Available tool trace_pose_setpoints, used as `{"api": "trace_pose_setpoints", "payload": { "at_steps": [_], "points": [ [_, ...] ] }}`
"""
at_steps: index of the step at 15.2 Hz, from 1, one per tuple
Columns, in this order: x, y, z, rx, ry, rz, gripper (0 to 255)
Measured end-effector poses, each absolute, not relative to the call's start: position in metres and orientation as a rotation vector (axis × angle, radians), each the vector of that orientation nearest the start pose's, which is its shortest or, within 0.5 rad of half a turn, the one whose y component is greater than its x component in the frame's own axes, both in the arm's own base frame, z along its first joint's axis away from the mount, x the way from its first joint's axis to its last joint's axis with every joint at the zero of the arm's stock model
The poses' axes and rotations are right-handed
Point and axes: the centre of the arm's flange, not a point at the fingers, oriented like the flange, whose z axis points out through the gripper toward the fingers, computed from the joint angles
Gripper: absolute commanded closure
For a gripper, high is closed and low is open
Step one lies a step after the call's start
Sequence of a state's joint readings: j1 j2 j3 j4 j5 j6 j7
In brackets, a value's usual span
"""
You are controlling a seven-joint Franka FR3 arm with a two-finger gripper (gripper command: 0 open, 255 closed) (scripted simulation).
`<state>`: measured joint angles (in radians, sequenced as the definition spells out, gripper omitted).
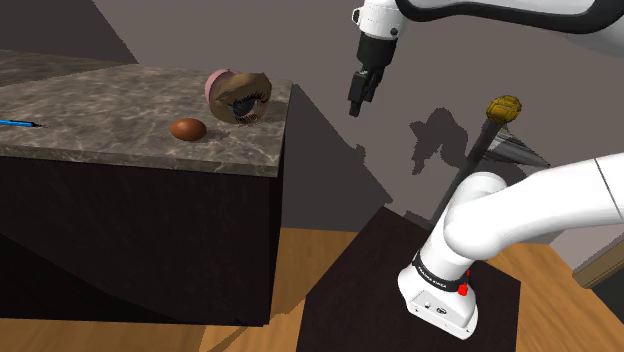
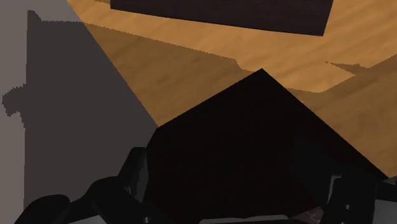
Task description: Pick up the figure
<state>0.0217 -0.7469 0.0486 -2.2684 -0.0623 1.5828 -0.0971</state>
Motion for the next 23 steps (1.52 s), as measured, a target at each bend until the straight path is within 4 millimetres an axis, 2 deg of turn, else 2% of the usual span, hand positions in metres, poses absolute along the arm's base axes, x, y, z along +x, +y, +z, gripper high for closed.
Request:
{"api": "trace_pose_setpoints", "payload": {
  "at_steps": [1,3,10,16,20,23],
  "points": [
    [0.319,0.021,0.621,-3.227,-0.25,-0.095,0],
    [0.333,0.021,0.626,-3.226,-0.353,-0.105,0],
    [0.405,0.043,0.65,-3.149,-0.952,-0.152,0],
    [0.464,0.086,0.67,-2.981,-1.474,-0.19,0],
    [0.488,0.124,0.688,-2.817,-1.808,-0.213,0],
    [0.503,0.155,0.693,-2.668,-2.044,-0.23,0]
  ]
}}
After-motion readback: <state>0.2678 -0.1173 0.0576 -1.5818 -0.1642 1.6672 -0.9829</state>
